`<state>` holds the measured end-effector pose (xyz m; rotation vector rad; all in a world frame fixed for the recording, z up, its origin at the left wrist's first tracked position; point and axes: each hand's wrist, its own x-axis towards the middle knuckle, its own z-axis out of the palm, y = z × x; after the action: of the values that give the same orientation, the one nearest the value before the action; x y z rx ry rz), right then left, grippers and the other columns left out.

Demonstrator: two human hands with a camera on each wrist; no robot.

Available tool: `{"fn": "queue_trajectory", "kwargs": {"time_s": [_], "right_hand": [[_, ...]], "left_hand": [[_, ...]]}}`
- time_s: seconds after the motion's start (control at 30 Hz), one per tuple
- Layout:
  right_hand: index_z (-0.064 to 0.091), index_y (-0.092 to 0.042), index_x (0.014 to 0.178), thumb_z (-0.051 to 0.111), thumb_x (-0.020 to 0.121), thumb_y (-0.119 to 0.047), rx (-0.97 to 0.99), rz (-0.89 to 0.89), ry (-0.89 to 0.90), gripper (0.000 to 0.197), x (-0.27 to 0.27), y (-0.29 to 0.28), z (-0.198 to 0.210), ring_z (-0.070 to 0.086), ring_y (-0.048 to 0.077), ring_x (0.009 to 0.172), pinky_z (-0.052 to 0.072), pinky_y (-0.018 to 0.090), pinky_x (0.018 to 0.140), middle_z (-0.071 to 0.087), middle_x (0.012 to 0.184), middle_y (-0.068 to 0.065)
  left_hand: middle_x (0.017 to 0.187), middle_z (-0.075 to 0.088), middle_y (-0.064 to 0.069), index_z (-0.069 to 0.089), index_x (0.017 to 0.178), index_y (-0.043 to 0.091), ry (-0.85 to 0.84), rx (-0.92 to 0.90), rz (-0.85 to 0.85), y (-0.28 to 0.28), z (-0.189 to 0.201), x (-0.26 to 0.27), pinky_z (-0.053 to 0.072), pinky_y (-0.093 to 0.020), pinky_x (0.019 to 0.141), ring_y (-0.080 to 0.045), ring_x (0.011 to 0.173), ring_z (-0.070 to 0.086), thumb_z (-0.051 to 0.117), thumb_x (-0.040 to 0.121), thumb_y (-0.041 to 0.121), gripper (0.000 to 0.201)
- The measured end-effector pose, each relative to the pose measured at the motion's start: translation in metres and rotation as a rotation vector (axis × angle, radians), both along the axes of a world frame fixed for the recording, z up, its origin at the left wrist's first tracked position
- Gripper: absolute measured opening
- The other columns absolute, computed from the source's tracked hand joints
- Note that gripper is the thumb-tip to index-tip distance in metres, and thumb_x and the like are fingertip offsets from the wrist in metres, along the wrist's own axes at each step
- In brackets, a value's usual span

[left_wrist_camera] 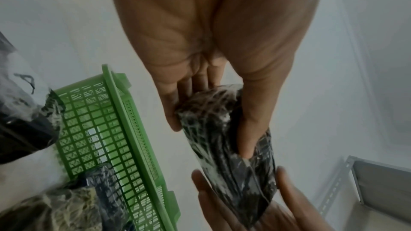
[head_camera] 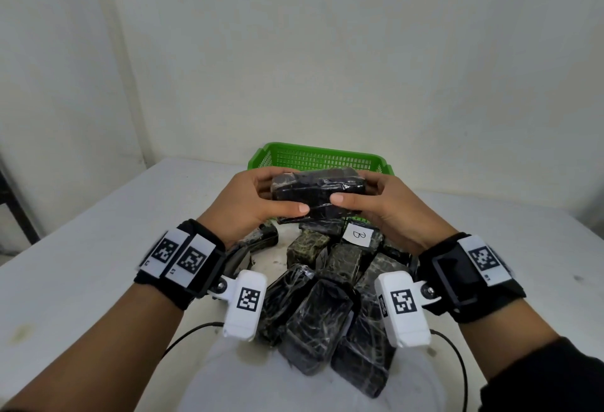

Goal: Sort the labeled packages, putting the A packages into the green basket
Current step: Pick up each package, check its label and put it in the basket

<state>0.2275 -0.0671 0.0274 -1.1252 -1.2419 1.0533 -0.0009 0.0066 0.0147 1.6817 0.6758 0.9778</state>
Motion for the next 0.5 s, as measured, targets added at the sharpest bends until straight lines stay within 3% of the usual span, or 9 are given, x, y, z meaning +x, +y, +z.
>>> {"fn": "queue_trajectory", "kwargs": {"time_s": [0.13,0.23,0.3,0.37,0.4,0.5], "right_hand": [[0.072,-0.002,0.120,0.077,0.079,-0.031,-0.136,0.061,0.045,0.051,-0.001,-0.003,0.008,0.077,0.022,0.103,0.062,0.028,0.084,0.079,0.115,0.011],[0.071,0.007,0.113,0.075,0.088,-0.023,-0.202,0.064,0.106,0.040,-0.004,-0.004,0.007,0.078,0.024,0.094,0.064,0.027,0.073,0.079,0.108,0.016],[0.070,0.007,0.116,0.074,0.091,-0.012,-0.172,0.013,0.108,0.031,-0.003,-0.002,0.002,0.077,0.023,0.094,0.063,0.026,0.072,0.079,0.109,0.016],[0.070,0.005,0.121,0.076,0.088,-0.005,-0.121,-0.031,0.082,0.035,-0.001,0.000,-0.002,0.077,0.024,0.097,0.063,0.029,0.078,0.078,0.114,0.016],[0.069,0.005,0.122,0.077,0.086,-0.002,-0.106,-0.035,0.075,0.038,0.000,0.001,-0.004,0.077,0.025,0.099,0.064,0.031,0.081,0.078,0.115,0.017],[0.070,0.005,0.121,0.085,0.073,-0.011,-0.106,-0.013,0.032,0.053,0.000,0.000,-0.004,0.077,0.031,0.102,0.064,0.037,0.086,0.077,0.117,0.020]], "left_hand": [[0.113,0.074,0.000,0.066,0.120,0.020,0.018,0.069,-0.021,-0.002,0.001,-0.002,0.056,-0.025,0.089,-0.015,0.105,0.071,0.089,0.061,-0.001,0.066],[0.118,0.072,0.000,0.064,0.124,0.020,0.008,0.076,-0.038,-0.004,-0.001,0.000,0.054,-0.027,0.096,-0.015,0.111,0.068,0.090,0.061,0.000,0.071],[0.124,0.069,0.000,0.060,0.128,0.024,-0.023,-0.002,-0.066,-0.004,-0.004,0.003,0.053,-0.031,0.096,-0.017,0.113,0.067,0.093,0.062,0.018,0.074],[0.125,0.068,-0.004,0.062,0.127,0.024,-0.054,-0.132,-0.052,-0.004,-0.006,0.005,0.054,-0.037,0.093,-0.021,0.112,0.068,0.091,0.060,0.046,0.076],[0.122,0.070,-0.007,0.065,0.124,0.020,-0.050,-0.166,-0.039,-0.003,-0.007,0.005,0.054,-0.040,0.093,-0.023,0.109,0.070,0.088,0.062,0.050,0.073],[0.105,0.077,-0.008,0.070,0.114,0.014,0.021,-0.117,0.008,-0.003,-0.009,0.005,0.057,-0.037,0.090,-0.027,0.101,0.073,0.083,0.077,0.022,0.040]]}}
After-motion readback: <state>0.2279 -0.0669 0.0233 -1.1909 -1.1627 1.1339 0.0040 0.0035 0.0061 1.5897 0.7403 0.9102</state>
